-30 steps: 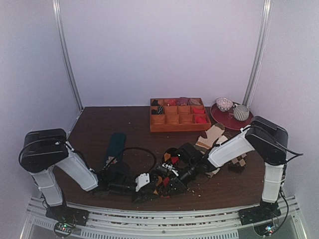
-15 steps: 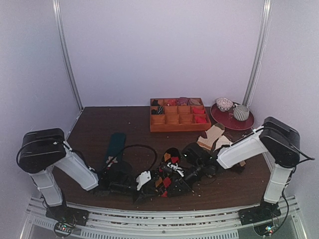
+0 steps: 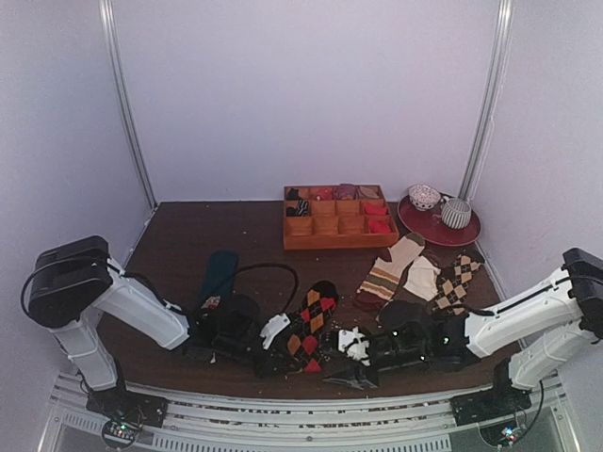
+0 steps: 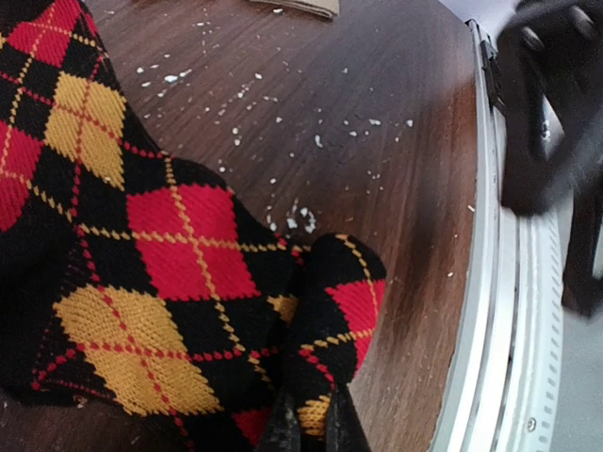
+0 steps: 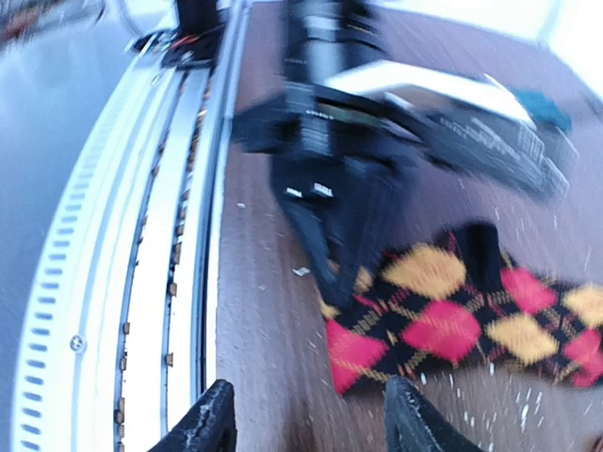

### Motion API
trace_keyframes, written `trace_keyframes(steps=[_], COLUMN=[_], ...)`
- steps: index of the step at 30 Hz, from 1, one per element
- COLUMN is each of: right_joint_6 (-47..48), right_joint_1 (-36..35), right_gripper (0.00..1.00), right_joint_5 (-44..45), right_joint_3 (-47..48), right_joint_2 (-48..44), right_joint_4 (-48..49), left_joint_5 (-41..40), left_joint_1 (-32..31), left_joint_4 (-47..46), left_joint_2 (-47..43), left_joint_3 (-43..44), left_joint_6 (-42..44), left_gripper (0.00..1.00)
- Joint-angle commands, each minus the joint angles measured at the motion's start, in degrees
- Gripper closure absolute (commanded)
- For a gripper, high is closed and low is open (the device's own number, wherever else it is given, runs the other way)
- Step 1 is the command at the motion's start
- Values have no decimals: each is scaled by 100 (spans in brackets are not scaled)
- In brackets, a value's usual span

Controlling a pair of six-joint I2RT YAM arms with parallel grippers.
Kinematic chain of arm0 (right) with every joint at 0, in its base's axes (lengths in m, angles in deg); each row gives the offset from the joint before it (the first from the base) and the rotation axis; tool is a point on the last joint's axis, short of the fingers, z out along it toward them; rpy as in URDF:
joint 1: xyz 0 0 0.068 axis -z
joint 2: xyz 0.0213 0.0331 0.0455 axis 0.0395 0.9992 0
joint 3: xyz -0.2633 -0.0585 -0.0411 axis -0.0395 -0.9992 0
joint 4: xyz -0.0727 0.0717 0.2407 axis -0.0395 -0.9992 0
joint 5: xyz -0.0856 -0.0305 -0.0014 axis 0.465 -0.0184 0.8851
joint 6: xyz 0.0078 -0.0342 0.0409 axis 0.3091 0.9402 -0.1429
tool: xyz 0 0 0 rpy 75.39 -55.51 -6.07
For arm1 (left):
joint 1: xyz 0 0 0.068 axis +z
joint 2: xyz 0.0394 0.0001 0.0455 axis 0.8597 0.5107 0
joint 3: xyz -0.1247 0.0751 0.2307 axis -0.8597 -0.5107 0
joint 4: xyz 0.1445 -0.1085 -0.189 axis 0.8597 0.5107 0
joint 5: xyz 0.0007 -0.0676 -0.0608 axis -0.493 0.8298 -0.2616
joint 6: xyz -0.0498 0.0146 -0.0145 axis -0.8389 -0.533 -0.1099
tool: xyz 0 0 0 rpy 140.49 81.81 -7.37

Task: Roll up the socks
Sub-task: Roll a pair of socks at the center of the board.

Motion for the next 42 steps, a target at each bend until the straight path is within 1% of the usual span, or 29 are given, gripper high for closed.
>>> trace_keyframes(steps=[1, 3, 8, 13, 17, 21, 23, 28, 29, 31, 33, 35, 39, 40, 42], right_joint_6=[1361, 1660, 1976, 1993, 2068, 2081, 2022, 1452, 1309, 1023, 730, 426, -254, -377, -632], right_joint_1=[-626, -706, -722, -730, -730, -729, -730, -672, -645, -538, -404, -166, 300, 420, 539], right_gripper=[45, 45, 46, 48, 50, 58, 65, 80, 82, 87, 88, 89, 88, 88, 88], right_joint_5=[1362, 1584, 1637, 2123, 2203, 2117, 2093, 1999, 1878, 1496, 1033, 295, -1098, -1447, -1787], right_joint_3=[-7, 150, 490, 584, 664, 915, 1019, 1306, 1306, 1242, 1162, 1169, 1668, 1854, 2198], right_joint_2=[315, 546, 1145, 1470, 1624, 1925, 2068, 2405, 2423, 2391, 2310, 2272, 2438, 2553, 2860], right_joint_4=[361, 246, -73, 193, 180, -103, -250, -845, -918, -1015, -1068, -1242, -1955, -2259, -2853], left_joint_5=[191, 248, 270, 276, 311, 345, 367, 361, 287, 130, -241, -611, -1159, -1314, -1586], left_joint_1=[34, 46, 53, 63, 63, 71, 71, 71, 71, 71, 71, 64, 63, 48, 9], left_joint_4=[1270, 1206, 1137, 1073, 987, 897, 855, 742, 749, 781, 877, 976, 932, 888, 687], left_joint_2=[527, 596, 600, 587, 585, 626, 652, 583, 525, 308, -18, -417, -1482, -1725, -2177], left_joint_3=[-123, -165, -273, -386, -459, -483, -490, -518, -526, -556, -591, -618, -733, -782, -926], left_joint_6=[-236, -253, -270, -259, -266, -270, -256, -187, -149, -53, 101, 281, 596, 689, 812], left_gripper=[100, 100, 100, 100, 100, 100, 100, 100, 98, 82, 62, 49, 37, 36, 35])
